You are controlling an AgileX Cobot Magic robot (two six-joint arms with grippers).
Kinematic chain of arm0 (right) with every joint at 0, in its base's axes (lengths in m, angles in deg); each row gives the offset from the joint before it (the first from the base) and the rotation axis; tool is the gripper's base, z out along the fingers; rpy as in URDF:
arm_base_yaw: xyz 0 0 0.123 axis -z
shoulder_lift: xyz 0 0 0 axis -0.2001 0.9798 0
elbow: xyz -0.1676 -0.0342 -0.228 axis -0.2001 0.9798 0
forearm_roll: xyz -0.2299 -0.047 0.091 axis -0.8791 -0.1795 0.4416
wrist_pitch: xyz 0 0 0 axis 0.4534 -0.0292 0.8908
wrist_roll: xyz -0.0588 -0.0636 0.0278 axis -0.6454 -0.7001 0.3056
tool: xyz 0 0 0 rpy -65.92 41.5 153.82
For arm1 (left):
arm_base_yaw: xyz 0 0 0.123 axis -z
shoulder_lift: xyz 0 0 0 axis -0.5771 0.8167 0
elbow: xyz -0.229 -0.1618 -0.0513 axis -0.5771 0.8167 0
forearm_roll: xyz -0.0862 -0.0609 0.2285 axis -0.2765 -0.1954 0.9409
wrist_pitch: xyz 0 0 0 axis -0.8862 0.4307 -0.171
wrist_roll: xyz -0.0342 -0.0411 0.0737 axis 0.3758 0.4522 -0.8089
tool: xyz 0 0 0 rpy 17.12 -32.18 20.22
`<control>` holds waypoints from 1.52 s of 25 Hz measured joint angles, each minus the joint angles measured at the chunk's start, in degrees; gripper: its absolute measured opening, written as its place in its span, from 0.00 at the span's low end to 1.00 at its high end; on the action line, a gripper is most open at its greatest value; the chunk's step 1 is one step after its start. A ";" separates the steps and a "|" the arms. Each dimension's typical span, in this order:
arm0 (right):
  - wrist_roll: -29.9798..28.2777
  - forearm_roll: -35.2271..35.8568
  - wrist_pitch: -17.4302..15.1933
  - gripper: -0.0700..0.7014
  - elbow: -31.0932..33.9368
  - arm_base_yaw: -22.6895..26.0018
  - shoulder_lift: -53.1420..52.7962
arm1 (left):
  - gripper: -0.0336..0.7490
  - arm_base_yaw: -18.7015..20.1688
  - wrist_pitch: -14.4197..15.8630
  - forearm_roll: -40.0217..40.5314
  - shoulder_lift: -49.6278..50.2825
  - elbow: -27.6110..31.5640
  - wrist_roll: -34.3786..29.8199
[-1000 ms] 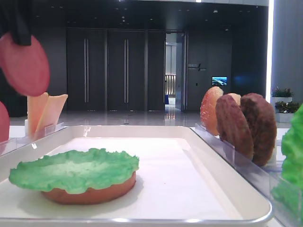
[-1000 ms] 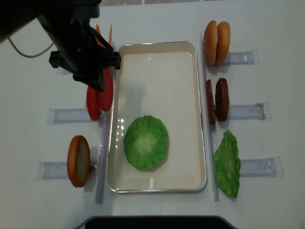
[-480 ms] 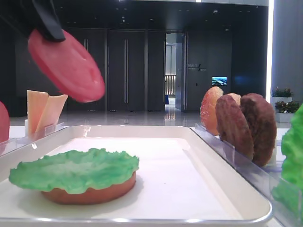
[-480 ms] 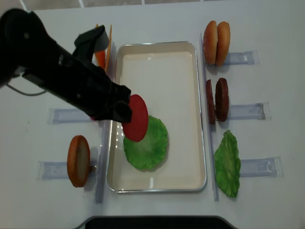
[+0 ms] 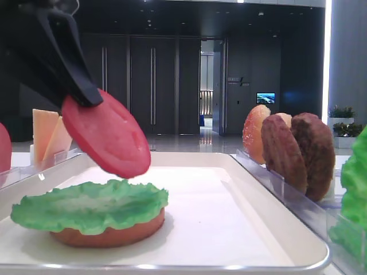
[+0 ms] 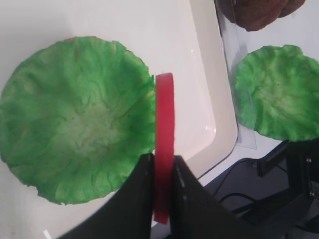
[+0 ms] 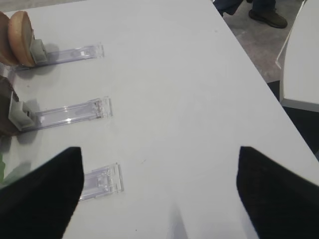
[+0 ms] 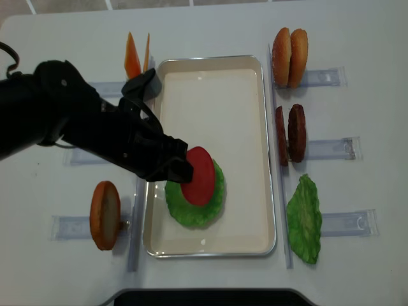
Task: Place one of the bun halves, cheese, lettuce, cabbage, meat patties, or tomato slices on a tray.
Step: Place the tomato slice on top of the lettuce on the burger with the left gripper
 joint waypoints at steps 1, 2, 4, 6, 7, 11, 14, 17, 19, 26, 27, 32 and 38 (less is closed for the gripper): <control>0.00 0.00 0.00 0.86 0.00 0.00 0.00 | 0.10 0.00 -0.05 -0.73 0.91 0.00 -0.67; 0.00 0.00 0.00 0.86 0.00 0.00 0.00 | 0.10 0.00 -0.11 -1.26 1.52 0.00 -1.12; 0.00 0.00 0.00 0.86 0.00 0.00 0.00 | 0.10 0.00 -0.25 -1.75 2.73 0.00 -1.65; 0.00 0.00 0.00 0.86 0.00 0.00 0.00 | 0.10 0.00 -0.41 -1.83 3.65 0.00 -2.27; 0.00 0.00 0.00 0.86 0.00 0.00 0.00 | 0.10 0.00 -0.41 -1.83 4.01 0.00 -2.50; 0.00 0.00 0.00 0.86 0.00 0.00 0.00 | 0.10 0.00 -0.64 -1.89 5.23 0.00 -2.74; 0.00 0.00 0.00 0.86 0.00 0.00 0.00 | 0.10 0.00 -1.18 -1.89 5.69 0.00 -3.29; 0.00 0.00 0.00 0.86 0.00 0.00 0.00 | 0.10 0.00 -1.31 -2.07 6.00 0.00 -4.06; 0.00 0.00 0.00 0.86 0.00 0.00 0.00 | 0.10 0.00 -1.35 -2.13 6.10 0.00 -4.19; 0.00 0.00 0.00 0.86 0.00 0.00 0.00 | 0.12 0.00 -1.42 -2.18 6.11 0.00 -5.52; 0.00 0.00 0.00 0.86 0.00 0.00 0.00 | 0.13 0.00 -1.48 -2.02 6.11 0.00 -5.56; 0.00 0.00 0.00 0.86 0.00 0.00 0.00 | 0.47 -1.10 -2.32 3.09 6.11 -0.40 -3.93; 0.00 0.00 0.00 0.86 0.00 0.00 0.00 | 0.88 -4.84 0.24 16.96 3.25 -5.80 5.59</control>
